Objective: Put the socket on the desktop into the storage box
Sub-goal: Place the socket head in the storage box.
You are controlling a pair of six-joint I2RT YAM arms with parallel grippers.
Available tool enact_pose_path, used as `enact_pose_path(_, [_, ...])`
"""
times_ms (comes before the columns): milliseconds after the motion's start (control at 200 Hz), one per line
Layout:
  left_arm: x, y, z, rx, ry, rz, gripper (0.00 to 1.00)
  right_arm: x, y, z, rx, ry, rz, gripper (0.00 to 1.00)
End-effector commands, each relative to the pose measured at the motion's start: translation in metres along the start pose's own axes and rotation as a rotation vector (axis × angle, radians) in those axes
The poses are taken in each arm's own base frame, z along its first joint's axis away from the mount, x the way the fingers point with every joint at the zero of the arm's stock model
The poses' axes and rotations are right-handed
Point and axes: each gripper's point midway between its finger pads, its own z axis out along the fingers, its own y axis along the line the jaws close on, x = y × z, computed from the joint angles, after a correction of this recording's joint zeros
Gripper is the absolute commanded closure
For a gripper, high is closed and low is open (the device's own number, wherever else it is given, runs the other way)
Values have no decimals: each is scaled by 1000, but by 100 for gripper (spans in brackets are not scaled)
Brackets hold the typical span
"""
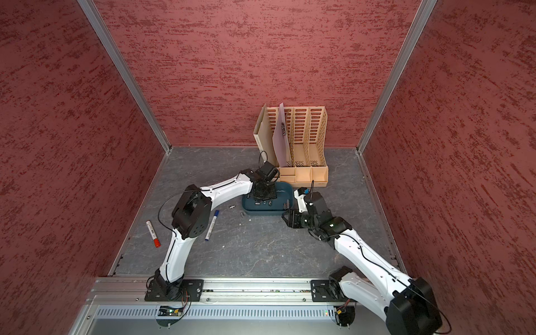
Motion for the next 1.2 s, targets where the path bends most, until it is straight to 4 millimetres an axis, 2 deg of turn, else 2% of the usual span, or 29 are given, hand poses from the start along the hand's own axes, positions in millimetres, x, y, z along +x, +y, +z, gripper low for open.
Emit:
enact_pose_path(0, [5, -1, 10, -10, 25, 27, 56, 1, -1, -2, -6, -6, 9, 51])
enact_pose_path(170, [6, -1, 11, -12, 26, 29, 47, 1, -1, -2, -7, -5, 12, 51])
enact_pose_path(346, [2, -5, 0, -6, 1, 46, 34, 1, -1, -1, -9, -5, 18, 51])
enact_pose_path(716, [4, -2, -34, 32, -46, 58, 33, -2, 1, -5, 8, 2, 8, 51])
enact_pose_path(927, [15, 14, -60, 54, -74, 69, 34, -7, 15, -9, -8, 14, -52, 51])
enact_pose_path(1197, [26, 56, -91, 47, -118, 16, 34, -9, 41, 2, -28, 35, -123, 51])
